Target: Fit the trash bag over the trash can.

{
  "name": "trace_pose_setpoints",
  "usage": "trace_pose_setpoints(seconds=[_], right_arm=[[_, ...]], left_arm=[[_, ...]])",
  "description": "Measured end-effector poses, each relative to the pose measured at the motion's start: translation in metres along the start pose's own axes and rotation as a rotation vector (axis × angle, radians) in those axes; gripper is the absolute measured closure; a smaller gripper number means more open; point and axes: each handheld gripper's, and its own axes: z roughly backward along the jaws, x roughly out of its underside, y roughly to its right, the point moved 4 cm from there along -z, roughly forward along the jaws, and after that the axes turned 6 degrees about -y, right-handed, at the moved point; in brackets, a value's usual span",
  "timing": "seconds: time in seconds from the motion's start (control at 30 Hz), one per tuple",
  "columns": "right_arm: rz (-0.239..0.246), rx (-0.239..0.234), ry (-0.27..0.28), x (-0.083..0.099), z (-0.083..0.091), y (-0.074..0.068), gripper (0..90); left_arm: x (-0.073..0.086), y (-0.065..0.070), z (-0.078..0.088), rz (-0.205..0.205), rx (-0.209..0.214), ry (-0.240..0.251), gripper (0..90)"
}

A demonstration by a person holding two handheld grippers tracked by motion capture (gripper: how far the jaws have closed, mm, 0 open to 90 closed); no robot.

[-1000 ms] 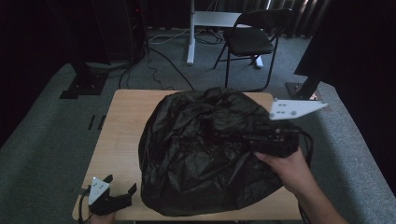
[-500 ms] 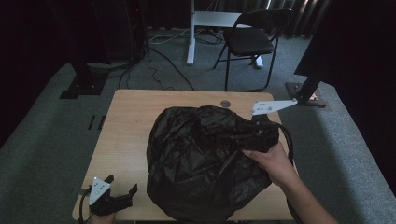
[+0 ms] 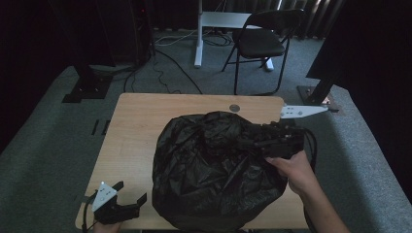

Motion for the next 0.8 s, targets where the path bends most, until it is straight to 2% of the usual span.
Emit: trace_pose_setpoints(seconds=[0.17, 0.3, 0.37, 0.47, 0.6, 0.73, 0.8], right_arm=[[-0.013, 0.064, 0.042, 0.001, 0.021, 0.007, 26.0], [-0.043, 0.095, 0.069, 0.008, 0.036, 0.016, 25.6], [-0.059, 0.137, 0.076, 0.013, 0.043, 0.022, 25.1], [-0.094, 0.178, 0.065, 0.025, 0.048, 0.033, 24.2], [-0.152, 0.205, 0.043, 0.043, 0.051, 0.048, 23.2], [-0.210, 0.227, 0.043, 0.055, 0.053, 0.063, 22.8], [-0.233, 0.212, 0.037, 0.060, 0.051, 0.069, 22.8]], left_arm=[[-0.021, -0.001, 0.025, 0.054, 0.047, 0.053, 0.1], [-0.039, 0.005, 0.050, 0.039, 0.062, 0.092, 0.1], [-0.048, 0.011, 0.060, 0.039, 0.096, 0.120, 0.1], [-0.060, 0.021, 0.070, 0.009, 0.132, 0.131, 0.0], [-0.073, 0.032, 0.075, -0.027, 0.170, 0.143, 0.1], [-0.084, 0.035, 0.067, -0.015, 0.257, 0.136, 0.0], [-0.087, 0.036, 0.057, -0.008, 0.284, 0.113, 0.0]])
